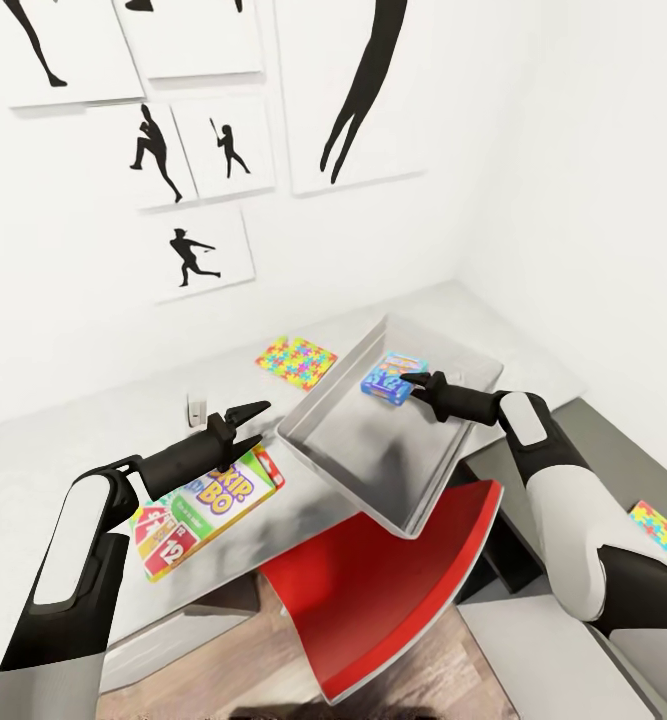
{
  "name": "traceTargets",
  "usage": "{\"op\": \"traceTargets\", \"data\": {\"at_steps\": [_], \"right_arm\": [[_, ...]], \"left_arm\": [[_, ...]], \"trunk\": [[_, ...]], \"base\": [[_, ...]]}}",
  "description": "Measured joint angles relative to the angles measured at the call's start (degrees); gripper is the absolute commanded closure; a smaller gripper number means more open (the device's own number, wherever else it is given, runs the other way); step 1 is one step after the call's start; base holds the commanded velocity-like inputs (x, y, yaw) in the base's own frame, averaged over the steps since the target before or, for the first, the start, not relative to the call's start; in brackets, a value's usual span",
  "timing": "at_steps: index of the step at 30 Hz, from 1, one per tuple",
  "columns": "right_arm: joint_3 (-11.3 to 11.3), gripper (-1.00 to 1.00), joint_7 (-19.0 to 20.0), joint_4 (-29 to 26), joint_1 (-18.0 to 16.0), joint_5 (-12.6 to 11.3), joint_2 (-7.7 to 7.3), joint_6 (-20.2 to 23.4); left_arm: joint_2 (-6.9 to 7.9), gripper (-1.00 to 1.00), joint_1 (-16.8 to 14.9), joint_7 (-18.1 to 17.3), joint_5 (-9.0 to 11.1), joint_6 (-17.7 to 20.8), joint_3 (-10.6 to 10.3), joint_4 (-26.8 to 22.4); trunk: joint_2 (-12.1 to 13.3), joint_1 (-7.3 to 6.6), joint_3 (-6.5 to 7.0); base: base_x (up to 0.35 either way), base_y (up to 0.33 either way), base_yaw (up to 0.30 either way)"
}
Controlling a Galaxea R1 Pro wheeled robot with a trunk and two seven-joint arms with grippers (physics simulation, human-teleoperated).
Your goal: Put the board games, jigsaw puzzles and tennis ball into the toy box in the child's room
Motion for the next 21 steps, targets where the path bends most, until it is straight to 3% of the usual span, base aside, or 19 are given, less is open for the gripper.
{"op": "traceTargets", "data": {"at_steps": [12,21], "right_arm": [[0.0,1.00,-1.7,0.0,-0.1,0.1,-0.26,-0.1],[0.2,1.00,-5.7,0.0,-1.4,0.1,0.04,-0.1]], "left_arm": [[0.04,-1.00,0.0,0.0,0.0,0.0,0.0,0.0],[0.04,-1.00,0.0,-0.1,0.1,0.0,0.0,-0.1]], "trunk": [[0.0,0.00,-0.66],[0.0,0.00,-0.80]], "base": [[0.000,0.000,0.009],[0.000,0.000,0.001]]}}
